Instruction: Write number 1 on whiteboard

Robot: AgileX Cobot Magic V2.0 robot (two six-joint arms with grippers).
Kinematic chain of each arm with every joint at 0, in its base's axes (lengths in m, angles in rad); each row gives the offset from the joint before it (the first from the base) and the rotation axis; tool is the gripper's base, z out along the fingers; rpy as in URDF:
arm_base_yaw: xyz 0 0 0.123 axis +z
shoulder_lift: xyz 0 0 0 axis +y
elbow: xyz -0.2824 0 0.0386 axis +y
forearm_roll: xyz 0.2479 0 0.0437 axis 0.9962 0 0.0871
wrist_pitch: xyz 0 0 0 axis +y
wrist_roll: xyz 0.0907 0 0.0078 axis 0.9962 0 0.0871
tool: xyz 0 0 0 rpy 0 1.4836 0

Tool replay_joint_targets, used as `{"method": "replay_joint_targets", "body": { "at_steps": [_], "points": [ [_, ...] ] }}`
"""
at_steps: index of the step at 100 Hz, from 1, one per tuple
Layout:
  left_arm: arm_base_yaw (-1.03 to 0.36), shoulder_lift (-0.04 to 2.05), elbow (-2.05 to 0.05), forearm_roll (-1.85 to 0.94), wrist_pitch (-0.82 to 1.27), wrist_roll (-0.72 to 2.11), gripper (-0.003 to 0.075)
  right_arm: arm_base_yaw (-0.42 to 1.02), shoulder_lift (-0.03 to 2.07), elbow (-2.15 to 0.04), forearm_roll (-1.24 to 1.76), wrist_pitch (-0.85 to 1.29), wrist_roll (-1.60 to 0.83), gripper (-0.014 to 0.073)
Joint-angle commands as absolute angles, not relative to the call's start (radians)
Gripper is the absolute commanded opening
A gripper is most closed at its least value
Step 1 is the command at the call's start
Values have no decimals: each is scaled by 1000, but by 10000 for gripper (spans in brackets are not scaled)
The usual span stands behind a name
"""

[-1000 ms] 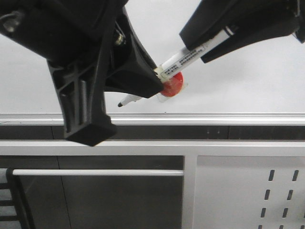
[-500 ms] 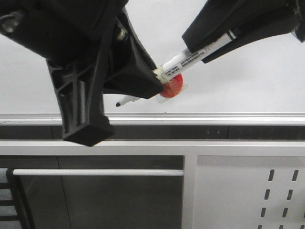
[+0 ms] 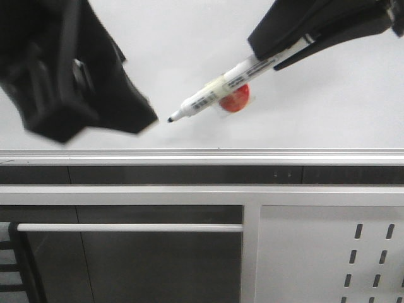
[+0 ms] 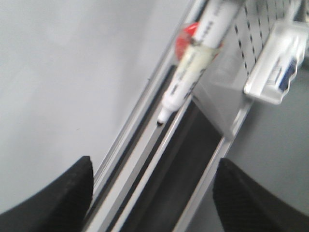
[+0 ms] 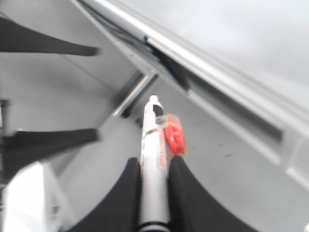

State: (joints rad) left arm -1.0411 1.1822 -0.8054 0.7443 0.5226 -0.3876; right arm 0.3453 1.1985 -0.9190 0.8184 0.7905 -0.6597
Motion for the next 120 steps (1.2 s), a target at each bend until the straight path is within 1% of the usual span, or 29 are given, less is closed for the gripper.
{"method": "replay_joint_targets", "body": {
  "at_steps": [1,11,21,28,30,48,61,69,80,89,120],
  "points": [
    [-1046,1102,-836,738,506,-491,384,345,1129,-932,801,722,-679,-69],
    [-1046,1032,-816,708,506,-525,259,345,1052,-886,780,649,-685,-69],
    [-1046,978,-785,669,517,-577,97,345,961,-809,767,560,-702,-69],
    [-1046,951,-758,620,538,-584,-4,345,894,-754,767,505,-730,-69],
    [-1046,945,-751,602,542,-584,-21,345,875,-742,767,491,-735,-69],
    [-1046,923,-709,443,547,-594,-18,345,696,-586,778,374,-741,-69],
    [-1046,923,-703,441,533,-594,-18,345,559,-472,782,281,-741,-68],
    [-1046,923,-703,438,507,-598,-18,345,486,-411,791,261,-741,-68],
    [-1046,923,-703,447,475,-671,-18,345,411,-337,791,246,-745,-65],
    [-1046,932,-703,466,470,-671,-18,345,385,-305,799,212,-745,-55],
    [-1046,1004,-703,466,466,-671,-18,345,380,-301,819,109,-745,-50]
  ]
}}
